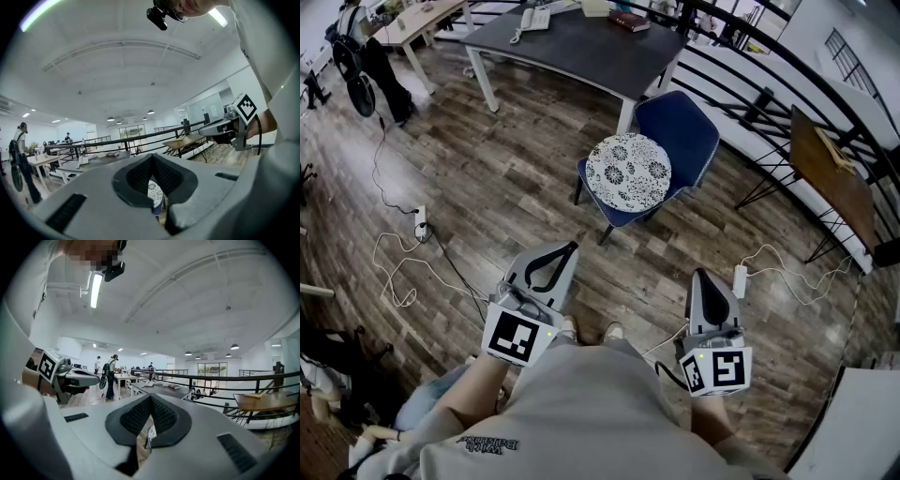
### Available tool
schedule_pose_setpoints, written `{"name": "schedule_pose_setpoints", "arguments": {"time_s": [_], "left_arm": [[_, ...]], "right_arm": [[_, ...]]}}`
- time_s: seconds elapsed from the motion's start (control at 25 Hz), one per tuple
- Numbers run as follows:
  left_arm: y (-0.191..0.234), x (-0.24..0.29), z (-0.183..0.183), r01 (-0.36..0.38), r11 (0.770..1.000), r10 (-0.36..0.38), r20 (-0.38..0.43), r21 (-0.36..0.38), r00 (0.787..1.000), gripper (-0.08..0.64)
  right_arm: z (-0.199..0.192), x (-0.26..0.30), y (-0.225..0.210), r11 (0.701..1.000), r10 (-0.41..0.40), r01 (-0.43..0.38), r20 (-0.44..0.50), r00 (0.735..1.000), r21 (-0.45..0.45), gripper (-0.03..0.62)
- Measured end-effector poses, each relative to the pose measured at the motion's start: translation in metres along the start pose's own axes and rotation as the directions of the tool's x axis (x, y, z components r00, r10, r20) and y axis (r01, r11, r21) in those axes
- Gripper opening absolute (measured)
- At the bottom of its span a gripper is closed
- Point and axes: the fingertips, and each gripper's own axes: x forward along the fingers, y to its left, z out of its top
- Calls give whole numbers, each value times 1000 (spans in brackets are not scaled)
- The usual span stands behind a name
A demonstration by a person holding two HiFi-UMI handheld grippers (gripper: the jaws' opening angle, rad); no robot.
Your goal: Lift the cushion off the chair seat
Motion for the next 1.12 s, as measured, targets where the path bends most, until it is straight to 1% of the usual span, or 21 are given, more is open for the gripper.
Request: {"name": "schedule_pose_setpoints", "arguments": {"time_s": [0.16,0.24,0.44,0.72,0.88,1.12], "left_arm": [[-10,8,-8,5,996,-9,-44,-93,999,6],[-12,11,-10,2,992,-9,-59,-123,998,5],[-23,19,-9,-4,993,-4,-68,-122,998,5],[-41,36,-17,7,994,-20,-113,-112,993,5],[-52,43,-27,5,991,-25,-150,-135,988,6],[-65,56,-22,-5,992,-15,-149,-129,989,6]], "right_arm": [[-8,0,-8,1000,2,-2,-16,1000,8,2],[-12,3,-13,1000,6,-5,-26,1000,28,2],[-21,1,-22,999,27,-25,-35,999,48,2],[-34,-4,-33,997,46,-43,-57,997,61,2],[-43,-7,-39,996,55,-50,-68,996,69,2],[-50,-13,-56,996,59,-54,-69,996,75,2]]}}
